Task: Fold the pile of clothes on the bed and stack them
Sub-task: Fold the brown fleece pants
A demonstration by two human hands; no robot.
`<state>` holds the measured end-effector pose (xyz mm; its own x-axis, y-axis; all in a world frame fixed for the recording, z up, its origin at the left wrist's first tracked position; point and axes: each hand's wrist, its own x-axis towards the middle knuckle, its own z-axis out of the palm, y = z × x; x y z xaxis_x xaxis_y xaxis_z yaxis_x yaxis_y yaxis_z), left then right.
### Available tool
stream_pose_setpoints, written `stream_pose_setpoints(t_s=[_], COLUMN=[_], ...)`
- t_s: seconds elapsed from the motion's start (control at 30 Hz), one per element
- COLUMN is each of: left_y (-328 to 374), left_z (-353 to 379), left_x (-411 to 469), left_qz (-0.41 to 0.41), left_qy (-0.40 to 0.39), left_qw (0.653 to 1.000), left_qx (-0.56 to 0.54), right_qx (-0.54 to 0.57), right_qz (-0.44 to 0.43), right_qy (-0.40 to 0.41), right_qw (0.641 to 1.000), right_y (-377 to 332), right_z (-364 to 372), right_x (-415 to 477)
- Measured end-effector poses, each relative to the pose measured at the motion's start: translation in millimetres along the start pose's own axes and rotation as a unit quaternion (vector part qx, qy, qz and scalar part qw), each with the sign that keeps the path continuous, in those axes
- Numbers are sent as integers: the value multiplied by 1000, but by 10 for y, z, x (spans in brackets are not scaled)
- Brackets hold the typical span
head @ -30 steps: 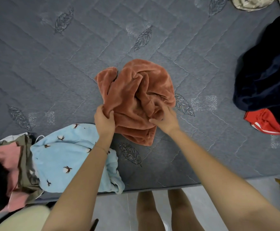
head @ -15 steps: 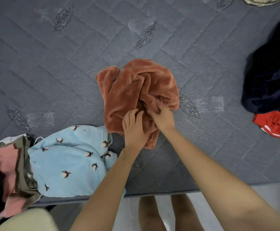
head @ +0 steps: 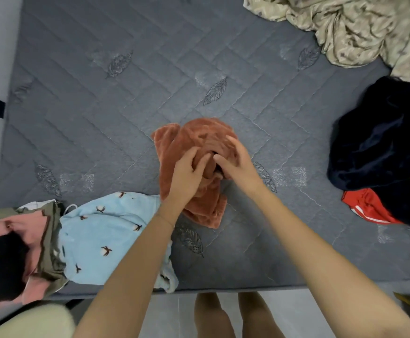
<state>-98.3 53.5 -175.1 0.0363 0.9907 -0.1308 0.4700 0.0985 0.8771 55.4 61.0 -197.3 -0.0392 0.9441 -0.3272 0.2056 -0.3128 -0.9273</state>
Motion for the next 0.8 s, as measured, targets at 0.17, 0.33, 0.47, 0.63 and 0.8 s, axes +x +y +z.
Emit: stream_pose_setpoints(t_s=[0.17,0.33,0.47,0.63,0.8], left_y=[571,1074,1366,1703,1912], left_z=[-479,-756,-903,-1127,-1334], left_x=[7,-22,-107,-249,-301], left_qz=[34,17,17,31,58], left_qy=[-77,16,39,41,-10], left_qw=[996,999,997,997,998], left_qx=[-14,-47,-67,-63,-35], right_qx=[-117,-133,-105,-43,-79], right_qz=[-116,-92,-77,-82,-105], right_qy=[-126,-144,-43,-60,-23], right_qw=[978,976,991,994,991], right_y=[-583,-1000,-1058,-1365,-1691], right_z=[-230,-274,-189,-158,-46], right_x=[-65,-241,-555,-784,-839])
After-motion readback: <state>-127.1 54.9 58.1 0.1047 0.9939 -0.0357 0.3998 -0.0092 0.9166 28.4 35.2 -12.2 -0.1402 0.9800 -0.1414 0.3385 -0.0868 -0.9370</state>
